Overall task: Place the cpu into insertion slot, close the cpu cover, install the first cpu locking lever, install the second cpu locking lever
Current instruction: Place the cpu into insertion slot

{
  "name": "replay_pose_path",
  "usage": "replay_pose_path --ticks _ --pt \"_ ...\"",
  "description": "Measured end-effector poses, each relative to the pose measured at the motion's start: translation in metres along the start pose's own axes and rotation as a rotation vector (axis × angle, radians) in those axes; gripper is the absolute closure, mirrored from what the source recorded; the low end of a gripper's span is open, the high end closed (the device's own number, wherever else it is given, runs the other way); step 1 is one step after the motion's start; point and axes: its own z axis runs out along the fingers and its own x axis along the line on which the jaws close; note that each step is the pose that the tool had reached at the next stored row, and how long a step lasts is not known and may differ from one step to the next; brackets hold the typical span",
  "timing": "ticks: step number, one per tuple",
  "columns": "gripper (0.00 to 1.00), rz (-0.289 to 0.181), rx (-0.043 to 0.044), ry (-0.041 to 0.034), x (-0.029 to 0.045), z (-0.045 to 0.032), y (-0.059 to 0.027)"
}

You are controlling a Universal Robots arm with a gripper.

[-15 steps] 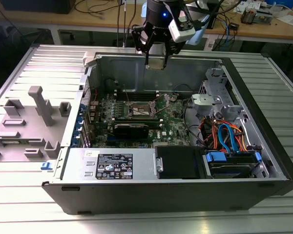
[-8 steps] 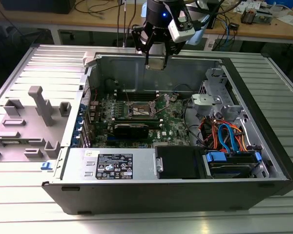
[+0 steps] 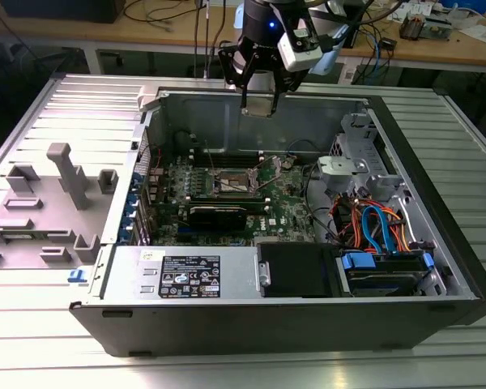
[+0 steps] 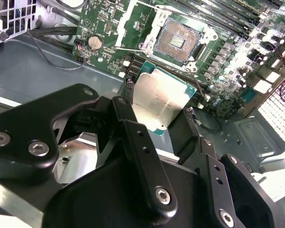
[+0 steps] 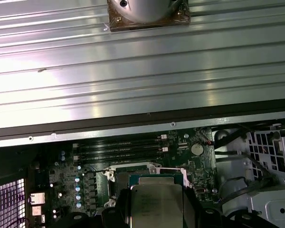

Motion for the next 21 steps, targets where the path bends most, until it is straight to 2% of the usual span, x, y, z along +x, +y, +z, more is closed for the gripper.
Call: replay_pose_path --ticks 21 --pt "0.46 0.022 -0.0004 -0.0019 0.0000 0.0000 -0.0001"
